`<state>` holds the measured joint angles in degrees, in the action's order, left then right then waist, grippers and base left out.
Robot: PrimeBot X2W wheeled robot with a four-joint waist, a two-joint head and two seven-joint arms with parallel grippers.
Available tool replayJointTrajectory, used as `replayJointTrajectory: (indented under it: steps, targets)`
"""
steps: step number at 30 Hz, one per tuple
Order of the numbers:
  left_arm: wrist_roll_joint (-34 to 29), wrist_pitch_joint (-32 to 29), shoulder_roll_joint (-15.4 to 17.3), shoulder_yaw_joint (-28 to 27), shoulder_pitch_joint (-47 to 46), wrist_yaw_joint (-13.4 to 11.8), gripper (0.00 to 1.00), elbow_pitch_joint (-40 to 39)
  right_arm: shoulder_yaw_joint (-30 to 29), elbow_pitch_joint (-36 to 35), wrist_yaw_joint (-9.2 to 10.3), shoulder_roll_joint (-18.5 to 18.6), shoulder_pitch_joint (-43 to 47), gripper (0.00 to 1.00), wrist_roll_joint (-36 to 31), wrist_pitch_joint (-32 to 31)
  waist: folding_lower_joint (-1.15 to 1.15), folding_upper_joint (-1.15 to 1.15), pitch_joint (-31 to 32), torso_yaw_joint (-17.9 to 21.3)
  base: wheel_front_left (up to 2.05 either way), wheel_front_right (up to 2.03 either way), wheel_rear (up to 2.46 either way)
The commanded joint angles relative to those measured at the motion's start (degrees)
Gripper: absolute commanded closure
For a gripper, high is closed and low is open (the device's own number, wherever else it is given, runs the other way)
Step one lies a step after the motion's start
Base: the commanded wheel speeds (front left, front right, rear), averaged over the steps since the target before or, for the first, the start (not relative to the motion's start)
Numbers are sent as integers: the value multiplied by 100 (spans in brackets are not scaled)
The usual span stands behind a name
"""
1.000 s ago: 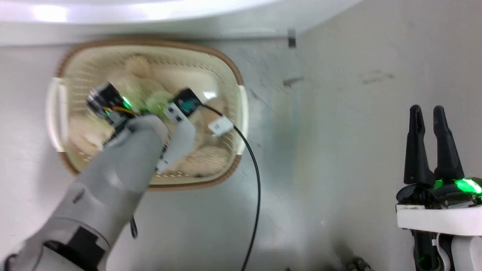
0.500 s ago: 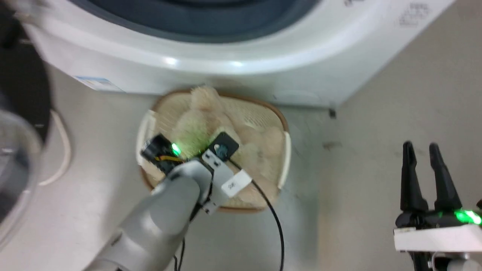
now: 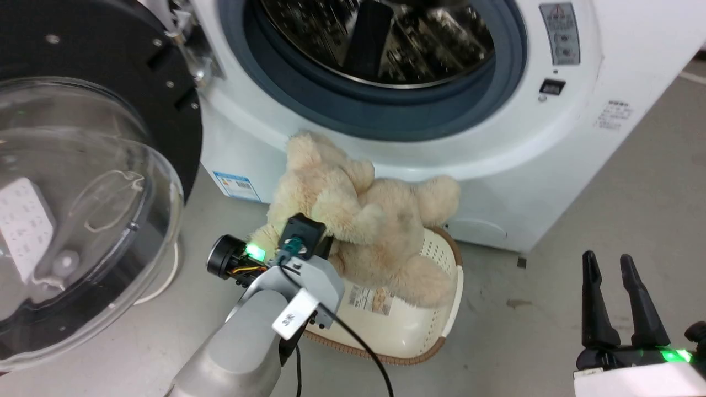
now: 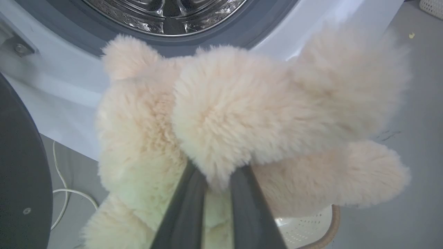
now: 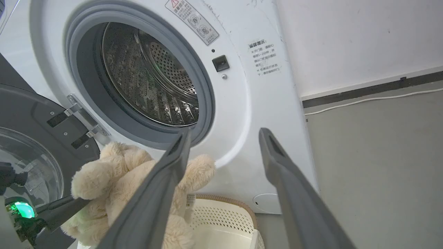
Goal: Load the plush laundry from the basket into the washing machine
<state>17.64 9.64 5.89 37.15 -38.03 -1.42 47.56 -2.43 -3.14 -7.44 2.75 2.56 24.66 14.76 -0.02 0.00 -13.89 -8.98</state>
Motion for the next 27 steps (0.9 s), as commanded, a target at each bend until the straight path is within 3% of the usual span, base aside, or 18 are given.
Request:
replayJointTrajectory:
  steps: [1,15,27]
  targets:
    - [98,151,4,-114,97,-73,100,-165,2,3,-5,12,103,0,-22,24,2,0,134,-48,0,0,0]
    - [684,520,103,-1115,-90,-442,100,-1210,-21,-199,-5,12,113,0,-176,24,2,0,-258,251,0,0,0]
    - [518,534,108,-1771,-890,-473,100,-1705,12,-405,-5,12,-117,0,-306,24,2,0,-986,531,0,0,0]
